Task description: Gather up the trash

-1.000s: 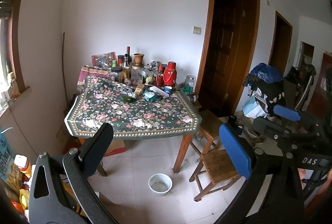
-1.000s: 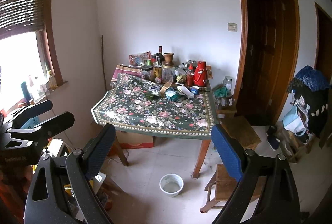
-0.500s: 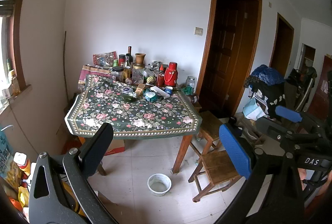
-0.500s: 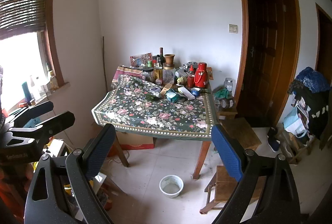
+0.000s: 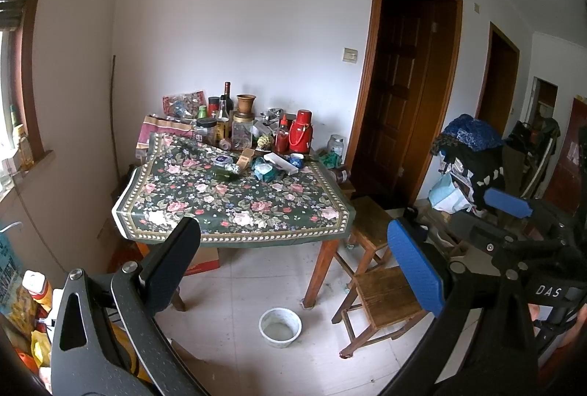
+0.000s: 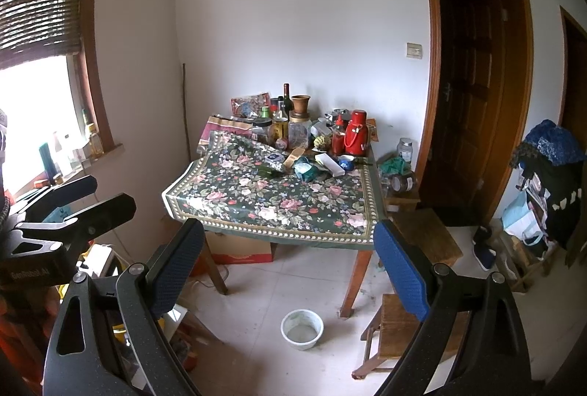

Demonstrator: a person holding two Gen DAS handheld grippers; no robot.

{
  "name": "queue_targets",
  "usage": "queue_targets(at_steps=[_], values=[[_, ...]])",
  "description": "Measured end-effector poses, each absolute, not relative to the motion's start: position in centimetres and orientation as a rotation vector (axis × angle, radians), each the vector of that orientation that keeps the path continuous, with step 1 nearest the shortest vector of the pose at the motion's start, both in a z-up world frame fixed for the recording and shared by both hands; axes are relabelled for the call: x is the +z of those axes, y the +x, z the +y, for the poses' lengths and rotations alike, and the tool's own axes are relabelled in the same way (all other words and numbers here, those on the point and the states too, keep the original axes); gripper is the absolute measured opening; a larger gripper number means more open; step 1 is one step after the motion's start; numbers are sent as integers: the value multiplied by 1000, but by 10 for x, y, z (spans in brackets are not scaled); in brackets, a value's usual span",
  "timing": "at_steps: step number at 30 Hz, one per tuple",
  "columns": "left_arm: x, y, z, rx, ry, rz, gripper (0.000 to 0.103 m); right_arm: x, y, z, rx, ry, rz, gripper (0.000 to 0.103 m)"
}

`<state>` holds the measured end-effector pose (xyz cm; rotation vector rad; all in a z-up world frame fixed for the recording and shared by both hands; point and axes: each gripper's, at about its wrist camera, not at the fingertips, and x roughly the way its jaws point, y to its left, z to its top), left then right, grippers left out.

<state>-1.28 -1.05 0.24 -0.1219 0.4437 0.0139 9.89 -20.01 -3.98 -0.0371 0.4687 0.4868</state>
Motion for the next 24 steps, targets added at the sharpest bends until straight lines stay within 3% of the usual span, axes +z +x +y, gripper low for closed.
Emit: queue_targets(at_steps=[24], values=[[-2, 40, -35, 48, -148, 453, 103, -45, 129, -217, 520, -57, 465, 92]])
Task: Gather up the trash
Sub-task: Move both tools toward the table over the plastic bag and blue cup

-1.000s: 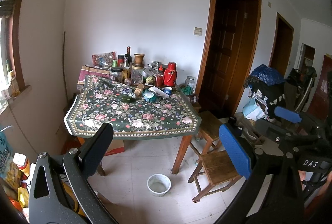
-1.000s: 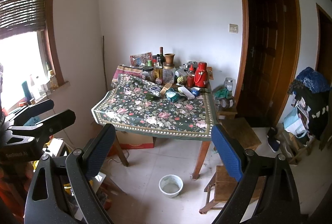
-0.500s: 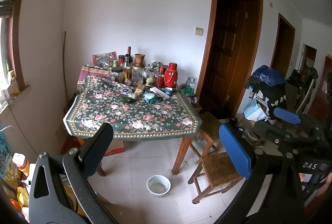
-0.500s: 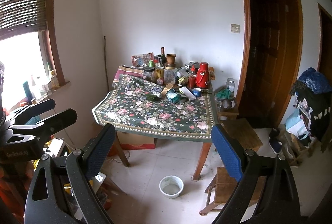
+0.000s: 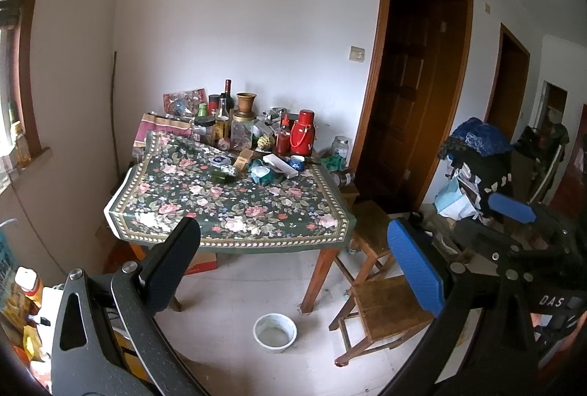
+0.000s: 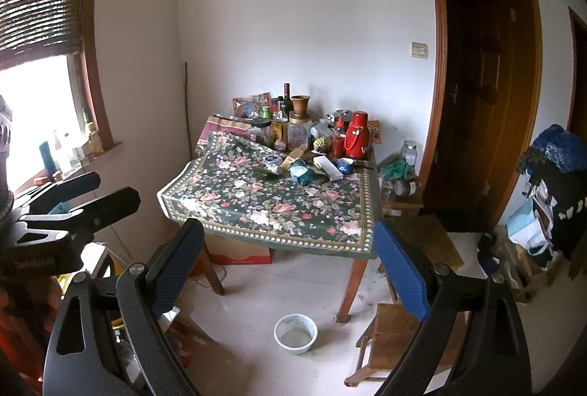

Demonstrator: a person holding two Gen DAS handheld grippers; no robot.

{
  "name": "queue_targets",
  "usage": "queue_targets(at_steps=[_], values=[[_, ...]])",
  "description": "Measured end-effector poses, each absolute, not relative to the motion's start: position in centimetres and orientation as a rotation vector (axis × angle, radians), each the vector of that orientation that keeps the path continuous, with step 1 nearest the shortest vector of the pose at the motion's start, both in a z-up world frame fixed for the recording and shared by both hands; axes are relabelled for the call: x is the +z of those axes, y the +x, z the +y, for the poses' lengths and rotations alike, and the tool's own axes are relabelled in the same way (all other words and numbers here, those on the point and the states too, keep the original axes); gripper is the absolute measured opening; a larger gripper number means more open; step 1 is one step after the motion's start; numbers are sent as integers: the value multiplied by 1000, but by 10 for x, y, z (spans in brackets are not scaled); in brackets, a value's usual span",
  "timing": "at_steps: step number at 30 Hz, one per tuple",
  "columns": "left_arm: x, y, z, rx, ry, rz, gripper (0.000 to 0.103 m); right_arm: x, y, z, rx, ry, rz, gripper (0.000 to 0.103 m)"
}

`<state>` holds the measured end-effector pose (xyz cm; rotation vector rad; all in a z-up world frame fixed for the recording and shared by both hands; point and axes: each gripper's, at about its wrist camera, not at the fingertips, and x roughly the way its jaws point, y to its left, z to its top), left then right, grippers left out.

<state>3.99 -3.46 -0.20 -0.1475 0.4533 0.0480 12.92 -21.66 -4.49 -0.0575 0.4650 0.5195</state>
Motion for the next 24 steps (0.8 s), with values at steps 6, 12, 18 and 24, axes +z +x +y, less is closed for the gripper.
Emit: queue_targets(at_steps=[6, 12, 18, 24], values=[[-7, 71, -45, 59, -145, 461, 102, -45, 150, -232, 508, -61, 463, 92], [-12, 114, -37, 91, -152, 490, 102, -44, 183, -238, 482, -47, 471, 92], [-26, 173, -11, 109, -157, 516, 102, -52, 225, -230, 436, -34, 487, 92], [-35, 253, 37, 109, -180, 521, 102, -61, 273, -205, 369, -45, 507, 92]])
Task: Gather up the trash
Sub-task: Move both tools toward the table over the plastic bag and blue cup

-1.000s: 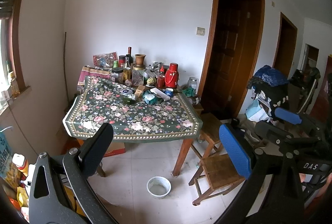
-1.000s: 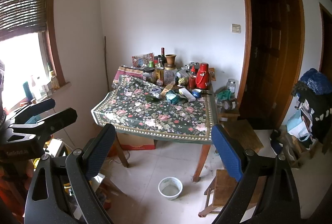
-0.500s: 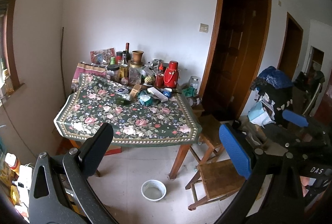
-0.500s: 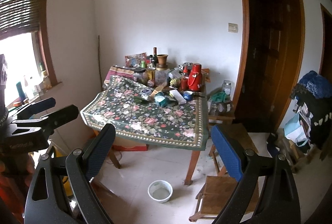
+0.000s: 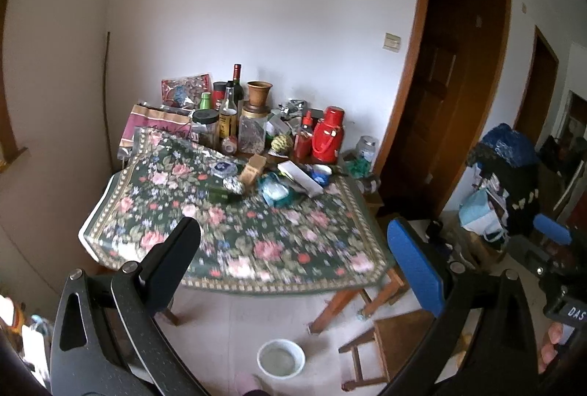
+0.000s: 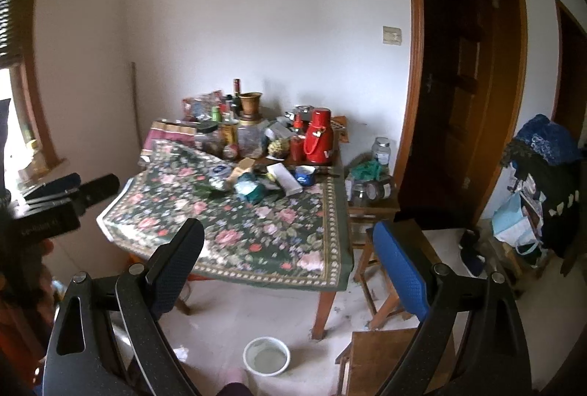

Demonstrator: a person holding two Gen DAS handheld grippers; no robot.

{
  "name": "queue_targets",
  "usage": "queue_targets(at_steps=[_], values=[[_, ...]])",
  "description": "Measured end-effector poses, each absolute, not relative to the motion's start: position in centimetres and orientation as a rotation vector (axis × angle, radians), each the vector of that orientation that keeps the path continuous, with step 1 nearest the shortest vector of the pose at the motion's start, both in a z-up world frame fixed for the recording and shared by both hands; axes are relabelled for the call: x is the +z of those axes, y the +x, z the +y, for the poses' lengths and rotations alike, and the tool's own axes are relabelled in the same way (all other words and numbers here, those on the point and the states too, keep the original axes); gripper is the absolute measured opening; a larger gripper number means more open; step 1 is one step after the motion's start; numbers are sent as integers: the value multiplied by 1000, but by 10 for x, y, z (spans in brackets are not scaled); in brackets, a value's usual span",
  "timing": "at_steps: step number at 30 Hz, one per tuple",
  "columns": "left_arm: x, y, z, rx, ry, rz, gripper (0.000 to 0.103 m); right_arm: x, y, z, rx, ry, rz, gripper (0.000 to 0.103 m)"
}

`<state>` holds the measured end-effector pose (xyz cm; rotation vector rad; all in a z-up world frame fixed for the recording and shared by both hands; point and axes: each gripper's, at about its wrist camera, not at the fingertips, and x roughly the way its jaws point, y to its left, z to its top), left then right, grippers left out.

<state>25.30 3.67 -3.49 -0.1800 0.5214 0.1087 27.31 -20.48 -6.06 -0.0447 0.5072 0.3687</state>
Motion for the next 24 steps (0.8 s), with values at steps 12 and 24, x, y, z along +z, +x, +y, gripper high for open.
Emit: queue_targets(at_steps=[12, 24], values=[[-47, 387, 112, 50, -130, 591, 97, -68, 389, -139, 238, 18, 631, 92], [-95, 486, 125, 62, -133, 731, 89, -101, 489, -110, 230, 10, 743, 92]])
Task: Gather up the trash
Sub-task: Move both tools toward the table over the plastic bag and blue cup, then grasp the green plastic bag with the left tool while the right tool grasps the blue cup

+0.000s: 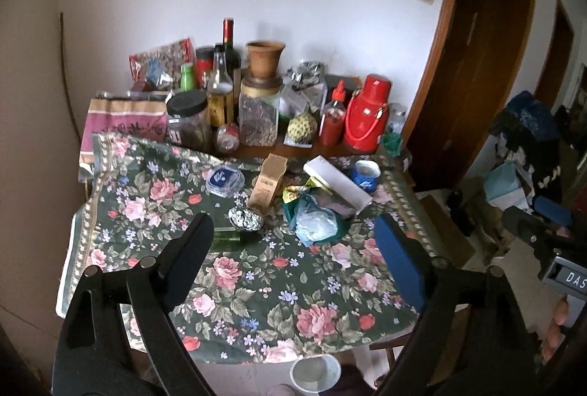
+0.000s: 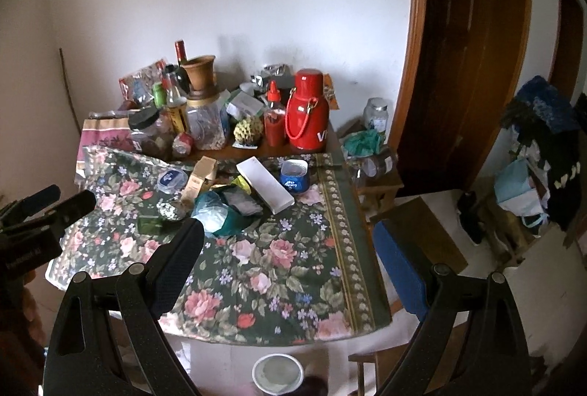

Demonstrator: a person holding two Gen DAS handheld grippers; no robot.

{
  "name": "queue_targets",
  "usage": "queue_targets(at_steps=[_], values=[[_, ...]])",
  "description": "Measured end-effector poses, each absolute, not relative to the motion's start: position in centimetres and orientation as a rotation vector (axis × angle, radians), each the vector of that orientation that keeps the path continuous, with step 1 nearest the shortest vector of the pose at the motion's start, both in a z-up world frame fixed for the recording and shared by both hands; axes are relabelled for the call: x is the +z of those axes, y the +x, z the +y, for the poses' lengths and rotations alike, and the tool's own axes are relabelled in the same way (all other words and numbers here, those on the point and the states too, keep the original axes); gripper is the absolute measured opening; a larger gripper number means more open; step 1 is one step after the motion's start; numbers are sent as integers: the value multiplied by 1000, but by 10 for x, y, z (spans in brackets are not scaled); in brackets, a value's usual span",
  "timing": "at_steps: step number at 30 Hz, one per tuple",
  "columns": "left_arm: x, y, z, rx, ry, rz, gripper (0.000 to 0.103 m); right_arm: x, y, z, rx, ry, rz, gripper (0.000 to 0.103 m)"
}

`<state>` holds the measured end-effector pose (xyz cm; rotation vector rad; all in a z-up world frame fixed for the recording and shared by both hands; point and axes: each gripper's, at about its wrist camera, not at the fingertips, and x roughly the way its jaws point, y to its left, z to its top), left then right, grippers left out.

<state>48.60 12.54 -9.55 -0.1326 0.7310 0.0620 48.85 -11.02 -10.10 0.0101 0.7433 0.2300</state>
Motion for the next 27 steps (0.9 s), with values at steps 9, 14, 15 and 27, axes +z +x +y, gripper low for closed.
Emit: queue_targets(at_steps=[9, 14, 15, 27], values=[[-153, 563, 123, 173, -246, 908, 89, -148, 597, -110, 327, -11, 877, 92], [-197, 606, 119, 226, -320, 1028, 89, -181, 662, -108, 367, -63, 955, 92], [-208, 615, 119, 238, -348, 1046, 89, -190, 676, -107, 375, -66, 974, 92], [-278, 666, 120, 335, -530, 1153, 89, -276, 778, -80, 472, -18, 1198, 92]])
